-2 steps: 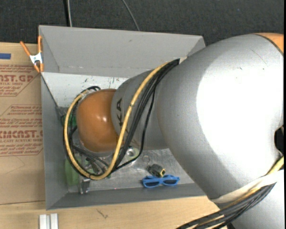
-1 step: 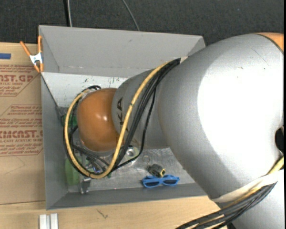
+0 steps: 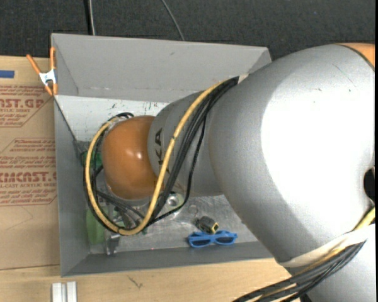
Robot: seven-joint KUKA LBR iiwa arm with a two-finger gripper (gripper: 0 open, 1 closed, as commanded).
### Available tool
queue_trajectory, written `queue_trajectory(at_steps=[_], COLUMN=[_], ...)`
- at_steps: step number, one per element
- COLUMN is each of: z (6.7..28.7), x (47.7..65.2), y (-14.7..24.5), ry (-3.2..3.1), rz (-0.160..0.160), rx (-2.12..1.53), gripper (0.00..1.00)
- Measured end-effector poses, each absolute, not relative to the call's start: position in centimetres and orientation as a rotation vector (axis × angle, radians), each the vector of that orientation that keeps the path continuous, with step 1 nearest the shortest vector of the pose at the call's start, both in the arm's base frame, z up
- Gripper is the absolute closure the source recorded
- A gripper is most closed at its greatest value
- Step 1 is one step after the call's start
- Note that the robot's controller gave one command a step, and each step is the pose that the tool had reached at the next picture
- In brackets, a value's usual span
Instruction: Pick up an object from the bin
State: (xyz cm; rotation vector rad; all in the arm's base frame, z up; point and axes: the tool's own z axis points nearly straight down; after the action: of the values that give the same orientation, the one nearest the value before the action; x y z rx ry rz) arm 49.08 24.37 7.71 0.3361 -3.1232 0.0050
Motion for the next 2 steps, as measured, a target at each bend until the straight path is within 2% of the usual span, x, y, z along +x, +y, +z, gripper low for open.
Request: queue_trajectory(at_steps=[1,2], z=[10.1,16.0], x=[49.1,49.2], y=[24.4,24.5], ry=[-3.126,-3.129], rz=[-0.001,-0.003], rx=[0.337,0.339], gripper=[1.0,1.0])
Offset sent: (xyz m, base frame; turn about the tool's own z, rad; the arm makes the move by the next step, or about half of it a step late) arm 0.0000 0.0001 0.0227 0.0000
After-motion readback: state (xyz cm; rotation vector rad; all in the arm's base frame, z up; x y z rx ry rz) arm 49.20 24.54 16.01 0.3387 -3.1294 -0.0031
